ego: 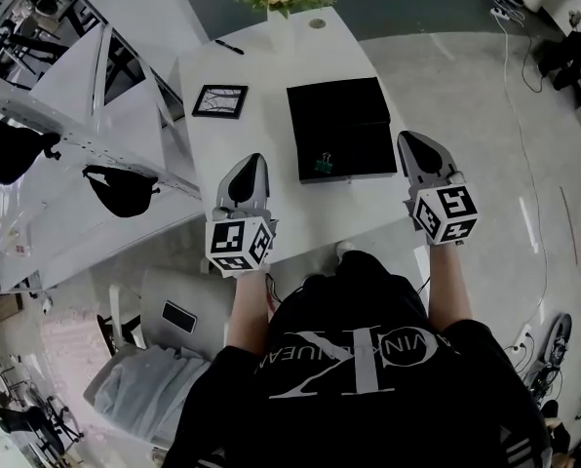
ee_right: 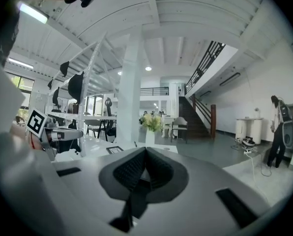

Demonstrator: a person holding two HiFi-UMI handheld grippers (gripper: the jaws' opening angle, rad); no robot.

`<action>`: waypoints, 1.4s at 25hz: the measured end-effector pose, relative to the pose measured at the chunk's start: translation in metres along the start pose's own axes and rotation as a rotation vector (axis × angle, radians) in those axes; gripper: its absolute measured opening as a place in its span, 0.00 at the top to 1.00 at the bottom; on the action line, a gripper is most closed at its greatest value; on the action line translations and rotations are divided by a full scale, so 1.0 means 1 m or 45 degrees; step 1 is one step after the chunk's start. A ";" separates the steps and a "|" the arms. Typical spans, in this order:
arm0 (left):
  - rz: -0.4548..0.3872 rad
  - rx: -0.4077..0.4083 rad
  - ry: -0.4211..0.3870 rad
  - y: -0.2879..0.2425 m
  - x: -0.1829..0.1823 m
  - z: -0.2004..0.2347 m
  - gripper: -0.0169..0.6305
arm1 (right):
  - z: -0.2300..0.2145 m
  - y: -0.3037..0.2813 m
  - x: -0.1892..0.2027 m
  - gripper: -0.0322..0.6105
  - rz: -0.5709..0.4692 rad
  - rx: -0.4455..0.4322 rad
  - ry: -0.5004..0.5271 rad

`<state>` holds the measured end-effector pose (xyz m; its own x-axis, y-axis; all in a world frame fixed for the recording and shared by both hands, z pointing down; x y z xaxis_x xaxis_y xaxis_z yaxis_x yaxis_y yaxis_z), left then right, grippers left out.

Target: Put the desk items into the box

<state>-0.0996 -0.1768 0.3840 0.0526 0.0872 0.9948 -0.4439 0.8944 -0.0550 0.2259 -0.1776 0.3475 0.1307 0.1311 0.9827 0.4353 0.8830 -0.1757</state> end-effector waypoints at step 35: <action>-0.009 0.004 0.007 -0.015 0.002 0.010 0.96 | -0.010 0.001 0.004 0.93 -0.085 0.033 -0.079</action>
<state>-0.1016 -0.1947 0.3874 0.0608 0.0830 0.9947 -0.4460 0.8938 -0.0473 0.2357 -0.1810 0.3506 0.0461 0.0986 0.9941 0.4178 0.9020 -0.1088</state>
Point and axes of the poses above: the fingertips, and each gripper's own axes: y backward along the fingers, z to its left, x out of its underside, the point moved 8 cm from there along y, backward along the fingers, and after that the axes turned 1 degree about -x, right-handed, at the moved point
